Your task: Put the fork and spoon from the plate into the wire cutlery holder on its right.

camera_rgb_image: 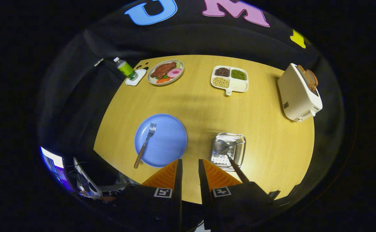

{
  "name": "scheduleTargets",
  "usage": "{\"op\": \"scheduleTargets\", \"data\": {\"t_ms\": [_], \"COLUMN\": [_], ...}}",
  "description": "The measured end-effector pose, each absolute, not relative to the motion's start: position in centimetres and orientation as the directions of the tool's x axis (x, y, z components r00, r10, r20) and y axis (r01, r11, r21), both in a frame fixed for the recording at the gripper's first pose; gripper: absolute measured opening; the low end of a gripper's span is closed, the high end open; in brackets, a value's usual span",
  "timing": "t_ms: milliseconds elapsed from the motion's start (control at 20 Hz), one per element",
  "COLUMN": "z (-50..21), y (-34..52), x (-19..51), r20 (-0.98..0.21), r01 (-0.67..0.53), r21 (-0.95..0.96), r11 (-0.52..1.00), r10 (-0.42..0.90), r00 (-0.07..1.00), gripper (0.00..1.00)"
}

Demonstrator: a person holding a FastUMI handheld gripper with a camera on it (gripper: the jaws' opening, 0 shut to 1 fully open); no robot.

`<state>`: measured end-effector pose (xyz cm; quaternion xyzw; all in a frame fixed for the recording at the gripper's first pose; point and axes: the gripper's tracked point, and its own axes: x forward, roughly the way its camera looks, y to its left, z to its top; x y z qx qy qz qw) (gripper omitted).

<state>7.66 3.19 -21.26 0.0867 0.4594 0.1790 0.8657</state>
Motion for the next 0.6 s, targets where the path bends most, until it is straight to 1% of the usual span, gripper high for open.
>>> {"op": "scheduleTargets", "data": {"t_ms": [200, 450, 500, 550, 600], "z": [-22.3, -25.5, -26.4, -27.2, -27.9], "y": [9.6, 15.3, 16.1, 16.9, 17.7], "x": [6.3, 6.5, 6.6, 6.9, 6.9], "r20": [-0.758, -0.771, -0.777, -0.783, -0.79], "r01": [-0.26, -0.24, -0.229, -0.216, -0.2], "r21": [0.367, 0.404, 0.407, 0.413, 0.422], "r11": [0.893, 0.883, 0.884, 0.885, 0.884], "r10": [0.449, 0.47, 0.467, 0.466, 0.467], "r00": [0.473, 0.43, 0.422, 0.411, 0.398], "gripper": [0.31, 0.31, 0.33, 0.33, 0.41]}}
